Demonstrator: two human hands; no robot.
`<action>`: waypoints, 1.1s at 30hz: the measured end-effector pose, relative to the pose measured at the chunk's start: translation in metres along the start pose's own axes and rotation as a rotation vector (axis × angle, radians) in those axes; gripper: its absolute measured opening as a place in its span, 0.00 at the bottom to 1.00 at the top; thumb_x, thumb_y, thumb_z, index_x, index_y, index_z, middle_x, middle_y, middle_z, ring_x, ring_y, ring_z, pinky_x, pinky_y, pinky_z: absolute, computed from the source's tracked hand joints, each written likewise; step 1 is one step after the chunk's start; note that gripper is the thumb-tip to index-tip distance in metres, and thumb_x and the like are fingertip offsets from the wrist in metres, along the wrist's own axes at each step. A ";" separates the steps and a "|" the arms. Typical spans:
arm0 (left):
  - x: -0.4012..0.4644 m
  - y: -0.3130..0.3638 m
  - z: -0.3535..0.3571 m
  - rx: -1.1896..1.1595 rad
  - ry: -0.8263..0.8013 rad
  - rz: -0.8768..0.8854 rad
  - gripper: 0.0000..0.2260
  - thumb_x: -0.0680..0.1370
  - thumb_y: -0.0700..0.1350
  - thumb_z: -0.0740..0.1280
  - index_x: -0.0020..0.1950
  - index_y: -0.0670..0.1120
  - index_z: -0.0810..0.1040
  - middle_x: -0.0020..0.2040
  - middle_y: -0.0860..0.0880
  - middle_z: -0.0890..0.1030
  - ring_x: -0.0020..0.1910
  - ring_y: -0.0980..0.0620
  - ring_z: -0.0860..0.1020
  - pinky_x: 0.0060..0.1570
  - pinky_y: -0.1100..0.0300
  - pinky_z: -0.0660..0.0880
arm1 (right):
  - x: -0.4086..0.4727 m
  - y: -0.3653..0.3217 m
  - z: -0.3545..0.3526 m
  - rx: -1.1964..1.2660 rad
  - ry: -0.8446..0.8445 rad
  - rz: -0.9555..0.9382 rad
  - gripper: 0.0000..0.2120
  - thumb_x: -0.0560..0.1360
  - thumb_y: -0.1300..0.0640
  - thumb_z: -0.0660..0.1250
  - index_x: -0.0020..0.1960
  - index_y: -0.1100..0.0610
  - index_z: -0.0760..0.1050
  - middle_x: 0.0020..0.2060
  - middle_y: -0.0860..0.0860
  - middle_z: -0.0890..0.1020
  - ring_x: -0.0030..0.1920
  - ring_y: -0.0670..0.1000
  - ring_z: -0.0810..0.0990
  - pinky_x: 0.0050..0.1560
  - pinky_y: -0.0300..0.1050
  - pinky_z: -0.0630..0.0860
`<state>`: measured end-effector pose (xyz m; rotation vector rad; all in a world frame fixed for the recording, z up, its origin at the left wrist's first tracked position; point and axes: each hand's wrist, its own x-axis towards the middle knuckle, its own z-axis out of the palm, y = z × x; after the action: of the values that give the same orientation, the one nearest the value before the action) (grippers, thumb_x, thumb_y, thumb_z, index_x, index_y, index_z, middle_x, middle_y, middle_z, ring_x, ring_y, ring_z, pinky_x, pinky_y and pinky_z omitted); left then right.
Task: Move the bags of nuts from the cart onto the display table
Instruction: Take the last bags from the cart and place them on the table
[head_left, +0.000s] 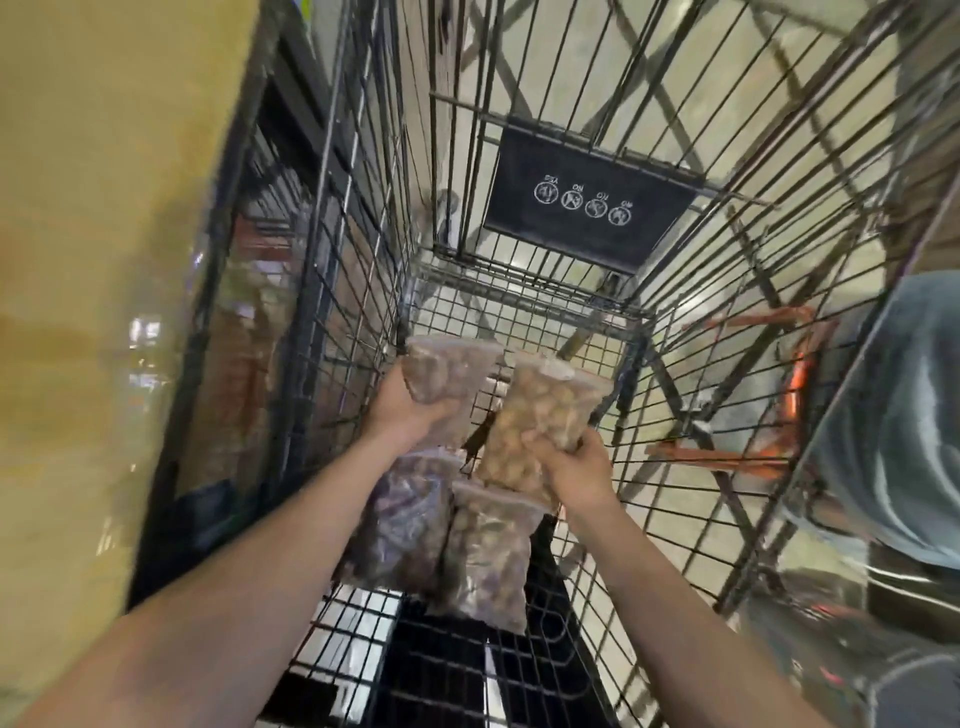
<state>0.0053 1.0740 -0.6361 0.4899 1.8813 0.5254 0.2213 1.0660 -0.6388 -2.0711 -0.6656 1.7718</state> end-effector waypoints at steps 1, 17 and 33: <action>-0.010 0.008 -0.003 -0.069 -0.002 0.010 0.30 0.68 0.41 0.81 0.64 0.49 0.71 0.59 0.50 0.80 0.57 0.50 0.78 0.60 0.53 0.75 | -0.012 -0.007 -0.007 0.020 -0.011 -0.026 0.23 0.71 0.57 0.80 0.61 0.56 0.74 0.50 0.55 0.87 0.45 0.56 0.88 0.46 0.57 0.86; -0.275 0.021 -0.058 -0.702 -0.076 0.102 0.33 0.63 0.45 0.84 0.65 0.42 0.77 0.54 0.40 0.86 0.46 0.44 0.86 0.40 0.50 0.83 | -0.219 -0.070 -0.119 -0.048 -0.312 -0.333 0.36 0.61 0.52 0.82 0.66 0.56 0.73 0.54 0.56 0.87 0.53 0.58 0.88 0.59 0.65 0.81; -0.527 -0.077 -0.049 -1.029 0.328 0.354 0.42 0.50 0.53 0.87 0.62 0.42 0.80 0.54 0.41 0.86 0.53 0.41 0.85 0.53 0.48 0.80 | -0.386 -0.063 -0.142 -0.305 -0.811 -0.540 0.28 0.65 0.62 0.81 0.63 0.58 0.77 0.51 0.56 0.88 0.51 0.60 0.88 0.51 0.59 0.85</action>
<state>0.1341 0.7096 -0.2670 0.0281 1.5410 1.7579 0.3081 0.9134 -0.2618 -1.0511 -1.6110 2.1995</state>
